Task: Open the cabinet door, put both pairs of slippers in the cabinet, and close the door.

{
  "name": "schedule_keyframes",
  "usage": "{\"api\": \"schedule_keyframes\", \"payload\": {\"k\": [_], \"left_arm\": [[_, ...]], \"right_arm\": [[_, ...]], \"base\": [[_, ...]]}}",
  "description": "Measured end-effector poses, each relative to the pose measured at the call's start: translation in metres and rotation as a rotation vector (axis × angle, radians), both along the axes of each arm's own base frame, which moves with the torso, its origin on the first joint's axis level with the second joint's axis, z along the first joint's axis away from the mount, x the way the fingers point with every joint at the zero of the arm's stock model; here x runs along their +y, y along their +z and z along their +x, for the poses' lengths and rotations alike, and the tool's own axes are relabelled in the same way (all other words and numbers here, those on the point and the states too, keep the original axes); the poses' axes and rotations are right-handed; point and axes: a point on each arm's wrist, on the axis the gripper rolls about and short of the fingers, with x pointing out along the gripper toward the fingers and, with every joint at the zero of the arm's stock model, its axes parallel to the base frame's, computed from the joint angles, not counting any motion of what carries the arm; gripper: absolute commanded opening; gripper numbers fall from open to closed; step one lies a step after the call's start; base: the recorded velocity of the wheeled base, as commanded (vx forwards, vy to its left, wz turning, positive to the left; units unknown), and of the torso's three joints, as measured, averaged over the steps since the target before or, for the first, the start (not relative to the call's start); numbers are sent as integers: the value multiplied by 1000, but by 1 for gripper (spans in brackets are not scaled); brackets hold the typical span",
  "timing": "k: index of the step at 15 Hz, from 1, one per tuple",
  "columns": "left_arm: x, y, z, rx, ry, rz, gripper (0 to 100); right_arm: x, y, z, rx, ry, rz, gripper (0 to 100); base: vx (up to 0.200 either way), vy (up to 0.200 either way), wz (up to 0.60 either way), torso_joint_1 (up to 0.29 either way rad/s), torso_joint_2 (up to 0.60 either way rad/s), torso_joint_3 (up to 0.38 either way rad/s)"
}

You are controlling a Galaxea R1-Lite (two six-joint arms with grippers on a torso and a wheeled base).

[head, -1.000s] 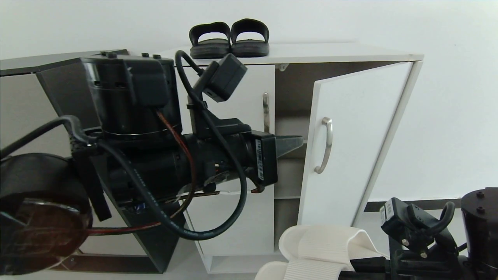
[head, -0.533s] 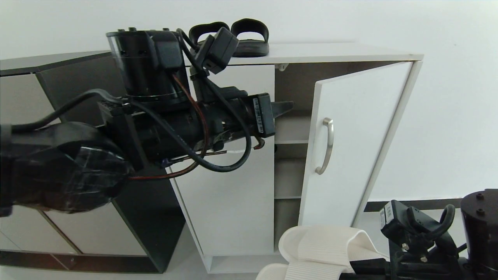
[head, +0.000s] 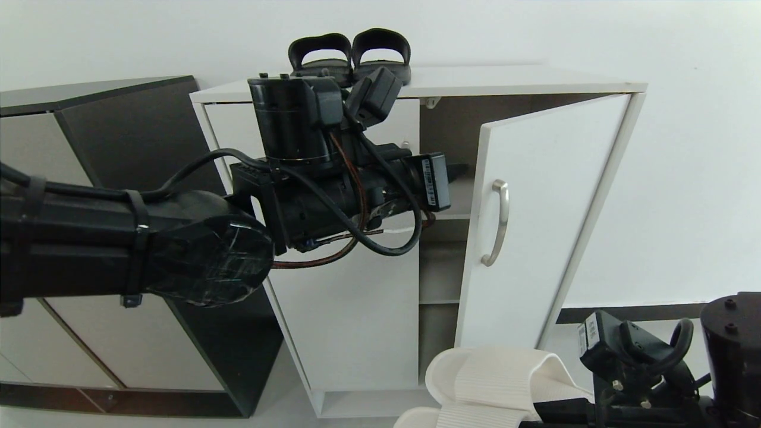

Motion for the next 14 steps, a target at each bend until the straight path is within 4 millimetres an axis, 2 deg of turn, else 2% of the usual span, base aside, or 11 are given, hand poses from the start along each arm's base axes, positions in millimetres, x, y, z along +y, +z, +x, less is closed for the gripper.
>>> {"api": "schedule_keyframes", "payload": {"k": [3, 8, 9, 12, 14], "left_arm": [[-7, -3, -4, 6, -20, 5, 0], [-35, 0, -37, -4, -106, 5, 0], [-35, 1, -39, -6, -106, 2, 0], [-18, 9, -28, -22, 56, -19, 0], [3, 18, -29, -46, 155, -27, 0]], "right_arm": [[2, -3, -6, 9, 34, -9, 0], [4, -5, -19, 10, 92, -9, 0], [5, -5, -19, 10, 93, -8, 0], [7, 0, -7, 21, 26, 10, 0], [14, 6, 14, 22, -186, 10, 0]], "base": [[-200, 0, 0, 2, 4, -1], [-200, 0, 0, 2, 3, 2], [0, 0, 0, 0, 0, 0], [0, 0, 0, 0, 0, 0], [0, 0, 0, 0, 0, 0]]}}
